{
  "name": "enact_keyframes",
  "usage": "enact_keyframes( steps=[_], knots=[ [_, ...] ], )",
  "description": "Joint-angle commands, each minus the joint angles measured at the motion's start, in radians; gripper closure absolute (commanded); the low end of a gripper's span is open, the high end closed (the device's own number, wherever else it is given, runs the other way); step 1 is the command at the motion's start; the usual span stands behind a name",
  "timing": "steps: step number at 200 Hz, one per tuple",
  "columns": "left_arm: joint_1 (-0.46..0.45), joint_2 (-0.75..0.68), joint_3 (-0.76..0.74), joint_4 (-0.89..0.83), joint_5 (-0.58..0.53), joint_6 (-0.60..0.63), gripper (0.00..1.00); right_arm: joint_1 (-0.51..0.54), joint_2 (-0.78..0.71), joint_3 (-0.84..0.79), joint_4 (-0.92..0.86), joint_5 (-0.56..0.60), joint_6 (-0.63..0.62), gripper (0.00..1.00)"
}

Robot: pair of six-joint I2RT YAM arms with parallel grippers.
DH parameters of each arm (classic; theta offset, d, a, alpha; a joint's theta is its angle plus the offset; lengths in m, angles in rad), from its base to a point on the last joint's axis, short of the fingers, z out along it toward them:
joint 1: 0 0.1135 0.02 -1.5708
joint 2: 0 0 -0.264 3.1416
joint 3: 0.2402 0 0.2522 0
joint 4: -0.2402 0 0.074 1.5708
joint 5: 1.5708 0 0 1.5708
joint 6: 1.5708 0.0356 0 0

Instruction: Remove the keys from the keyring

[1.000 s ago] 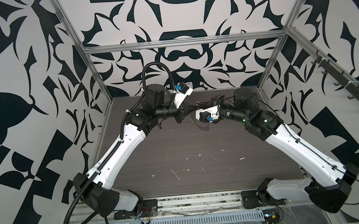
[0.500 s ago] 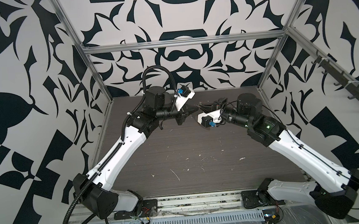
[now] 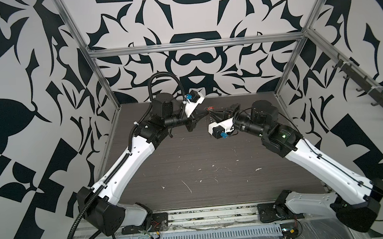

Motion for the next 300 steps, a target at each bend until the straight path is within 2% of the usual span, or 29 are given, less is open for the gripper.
enact_keyframes(
  steps=[1, 34, 66, 85, 141, 183, 238, 300],
  knots=[
    [0.003, -0.004, -0.012, 0.064, 0.014, -0.001, 1.00, 0.003, 0.005, 0.031, 0.070, 0.030, -0.017, 0.83],
    [0.003, -0.004, -0.025, 0.100, 0.022, -0.012, 1.00, 0.002, -0.008, 0.037, 0.129, 0.028, 0.090, 0.75],
    [0.003, -0.014, -0.056, 0.136, 0.037, 0.002, 1.00, -0.052, -0.067, 0.060, 0.129, -0.072, 0.365, 0.68],
    [0.003, -0.023, -0.086, 0.171, 0.043, 0.006, 1.00, -0.100, -0.089, 0.061, 0.089, -0.105, 0.467, 0.63],
    [0.003, -0.050, -0.154, 0.253, 0.077, 0.037, 1.00, -0.142, -0.154, -0.059, 0.040, -0.017, 0.541, 0.56],
    [0.003, -0.080, -0.224, 0.341, 0.109, 0.054, 1.00, -0.152, -0.177, -0.187, 0.100, 0.014, 0.632, 0.54],
    [0.003, -0.128, -0.299, 0.435, 0.131, 0.079, 1.00, -0.157, -0.186, -0.300, 0.184, 0.003, 0.718, 0.52],
    [0.003, -0.165, -0.408, 0.600, 0.152, 0.119, 1.00, -0.156, -0.190, -0.377, 0.260, -0.068, 0.818, 0.51]
  ],
)
